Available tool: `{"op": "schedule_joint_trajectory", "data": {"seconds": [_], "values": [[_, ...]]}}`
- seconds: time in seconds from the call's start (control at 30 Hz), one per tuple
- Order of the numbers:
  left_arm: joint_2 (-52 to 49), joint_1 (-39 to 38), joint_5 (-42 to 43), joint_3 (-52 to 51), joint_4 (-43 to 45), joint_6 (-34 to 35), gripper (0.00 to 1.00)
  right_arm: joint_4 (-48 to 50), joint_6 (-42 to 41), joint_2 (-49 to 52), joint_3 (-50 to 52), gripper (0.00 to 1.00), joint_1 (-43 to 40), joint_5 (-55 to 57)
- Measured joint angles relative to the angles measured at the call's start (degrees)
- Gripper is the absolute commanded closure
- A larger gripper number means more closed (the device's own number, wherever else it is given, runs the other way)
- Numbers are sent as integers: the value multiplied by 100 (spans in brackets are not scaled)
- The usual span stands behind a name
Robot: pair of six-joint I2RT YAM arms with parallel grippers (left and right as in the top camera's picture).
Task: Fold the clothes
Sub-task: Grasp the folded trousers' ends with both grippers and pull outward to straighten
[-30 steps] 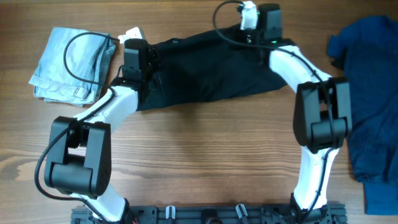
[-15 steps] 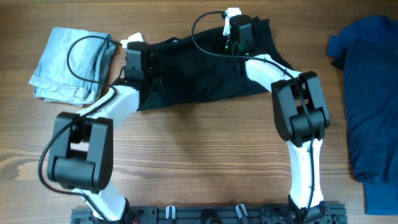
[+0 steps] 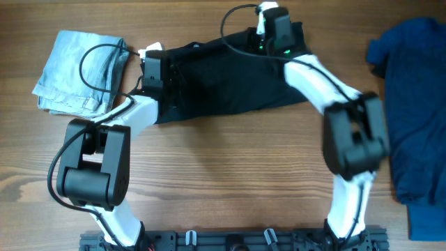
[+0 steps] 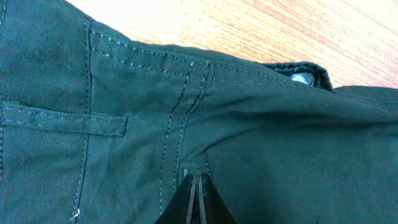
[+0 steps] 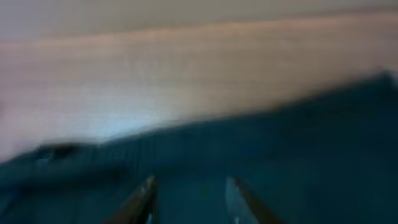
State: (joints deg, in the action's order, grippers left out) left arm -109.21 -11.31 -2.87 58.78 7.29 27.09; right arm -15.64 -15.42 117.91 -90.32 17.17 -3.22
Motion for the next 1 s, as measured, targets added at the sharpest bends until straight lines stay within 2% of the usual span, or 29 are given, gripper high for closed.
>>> {"op": "schedule_joint_trajectory", "data": {"seconds": [0.07, 0.2, 0.33, 0.4, 0.43, 0.63, 0.87, 1.0], "values": [[2, -2, 22, 0, -42, -2, 96, -1045, 0, -686, -26, 96, -90, 79], [20, 0, 116, 0, -87, -2, 96, -2542, 31, -1587, -131, 96, -319, 197], [199, 0, 243, 0, -155, -2, 96, -3449, 76, -1685, -46, 96, -553, 332], [319, 0, 378, 0, -214, 0, 96, -3344, 76, -1609, 208, 96, -645, 356], [354, 0, 439, 0, -219, -2, 96, -2859, 76, -1567, 632, 96, -739, 374], [411, 0, 793, 0, -564, 0, 96, -1556, 79, -1478, 1899, 96, -986, 374], [570, 0, 979, 0, -1401, 0, 96, -245, 79, -1462, 3003, 92, -1174, 483], [859, 0, 1008, -2, -1812, 0, 96, 160, 76, -1340, 3314, 96, -1263, 522]]}}
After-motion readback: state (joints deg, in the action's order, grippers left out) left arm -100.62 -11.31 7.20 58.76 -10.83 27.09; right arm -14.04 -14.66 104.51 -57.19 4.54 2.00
